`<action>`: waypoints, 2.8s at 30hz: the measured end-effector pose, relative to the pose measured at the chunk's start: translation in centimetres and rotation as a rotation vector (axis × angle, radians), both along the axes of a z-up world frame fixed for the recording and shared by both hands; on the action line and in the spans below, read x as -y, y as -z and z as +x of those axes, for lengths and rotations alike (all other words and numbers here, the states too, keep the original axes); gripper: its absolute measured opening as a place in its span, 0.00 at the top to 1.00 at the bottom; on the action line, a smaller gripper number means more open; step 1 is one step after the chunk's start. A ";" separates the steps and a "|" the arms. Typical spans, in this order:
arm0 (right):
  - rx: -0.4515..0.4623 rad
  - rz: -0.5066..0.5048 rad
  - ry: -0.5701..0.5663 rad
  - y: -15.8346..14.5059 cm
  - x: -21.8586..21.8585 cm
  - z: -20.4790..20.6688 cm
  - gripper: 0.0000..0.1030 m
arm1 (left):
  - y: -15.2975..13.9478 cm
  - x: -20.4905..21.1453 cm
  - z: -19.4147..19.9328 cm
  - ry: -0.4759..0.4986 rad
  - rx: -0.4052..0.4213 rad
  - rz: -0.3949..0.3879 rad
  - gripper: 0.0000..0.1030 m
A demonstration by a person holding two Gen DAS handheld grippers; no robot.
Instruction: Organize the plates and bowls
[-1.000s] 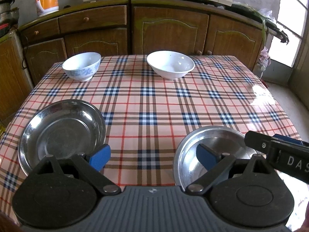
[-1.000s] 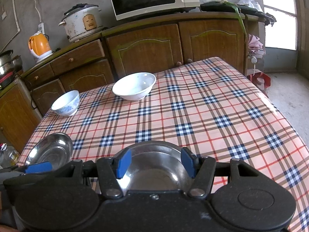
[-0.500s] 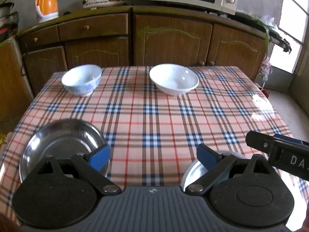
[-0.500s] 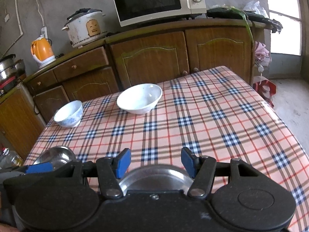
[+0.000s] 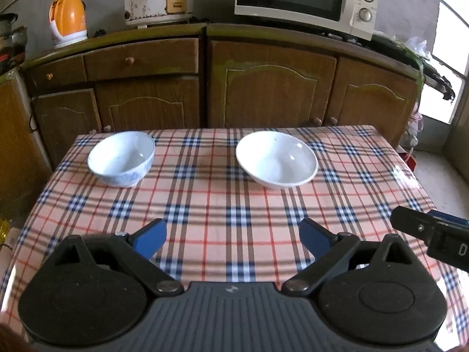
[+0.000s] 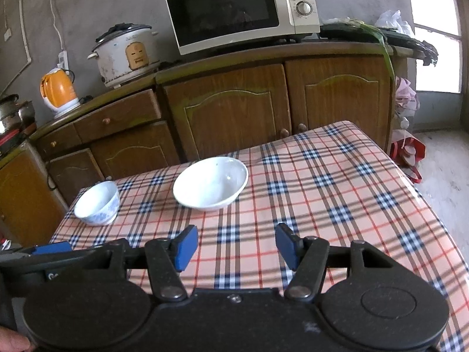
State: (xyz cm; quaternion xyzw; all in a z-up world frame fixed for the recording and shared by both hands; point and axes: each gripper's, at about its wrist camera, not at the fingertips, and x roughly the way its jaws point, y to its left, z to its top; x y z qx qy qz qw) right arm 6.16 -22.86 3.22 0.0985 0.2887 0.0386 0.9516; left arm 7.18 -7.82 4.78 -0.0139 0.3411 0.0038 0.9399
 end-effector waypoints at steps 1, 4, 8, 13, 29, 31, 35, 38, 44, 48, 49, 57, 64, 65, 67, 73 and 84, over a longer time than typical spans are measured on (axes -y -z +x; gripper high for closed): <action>0.000 -0.002 -0.002 0.0 0.0 0.5 0.31 | 0.0 -0.1 0.5 -0.002 0.000 0.003 0.03; -0.002 -0.005 -0.008 -0.1 -0.1 2.1 0.31 | 0.0 -0.4 1.9 -0.008 -0.003 0.005 0.03; -0.008 -0.002 -0.013 0.1 -0.1 4.3 0.30 | 0.1 -0.9 3.9 -0.024 -0.010 0.014 0.03; -0.022 -0.009 -0.014 0.4 0.2 7.5 0.30 | 0.3 -1.2 6.7 -0.026 -0.014 0.030 0.03; -0.161 0.014 -0.020 6.2 0.5 19.9 0.30 | 4.6 -1.1 16.8 0.016 -0.088 0.063 0.03; -0.171 -0.008 0.001 7.1 0.4 21.2 0.30 | 5.4 -1.0 18.0 0.024 -0.104 0.066 0.03; -0.193 0.021 0.010 8.7 0.7 23.5 0.30 | 7.1 -1.0 19.8 0.046 -0.138 0.045 0.08; -0.217 0.026 0.021 10.0 0.8 25.0 0.30 | 8.2 -1.3 20.7 0.037 -0.151 0.036 0.13; -0.230 0.058 0.013 12.2 0.4 26.5 0.31 | 9.6 -2.0 22.1 0.064 -0.156 -0.061 0.27; -0.201 0.131 -0.044 12.2 -0.2 26.4 0.76 | 9.6 -1.2 22.0 0.131 -0.119 -0.104 0.65; -0.198 0.123 -0.041 11.9 -0.6 26.3 0.78 | 9.4 -0.8 21.8 0.139 -0.120 -0.101 0.68; -0.181 0.094 -0.054 10.4 -0.8 24.4 0.81 | 8.2 -0.9 19.8 0.131 -0.126 -0.130 0.71; -0.136 0.088 -0.047 7.3 -0.3 21.3 0.81 | 5.2 -0.3 17.5 0.133 -0.093 -0.124 0.71; -0.129 0.088 -0.043 6.8 -0.2 20.8 0.81 | 4.7 0.0 17.1 0.136 -0.086 -0.120 0.71; -0.117 0.090 -0.034 5.9 0.2 19.8 0.81 | 3.8 0.4 16.1 0.141 -0.075 -0.119 0.71; -0.096 0.068 -0.021 3.3 1.1 16.8 0.80 | 1.7 1.8 13.8 0.159 -0.055 -0.115 0.70; -0.055 0.068 0.021 -0.1 3.5 12.2 0.80 | -1.0 4.7 10.5 0.188 -0.025 -0.092 0.69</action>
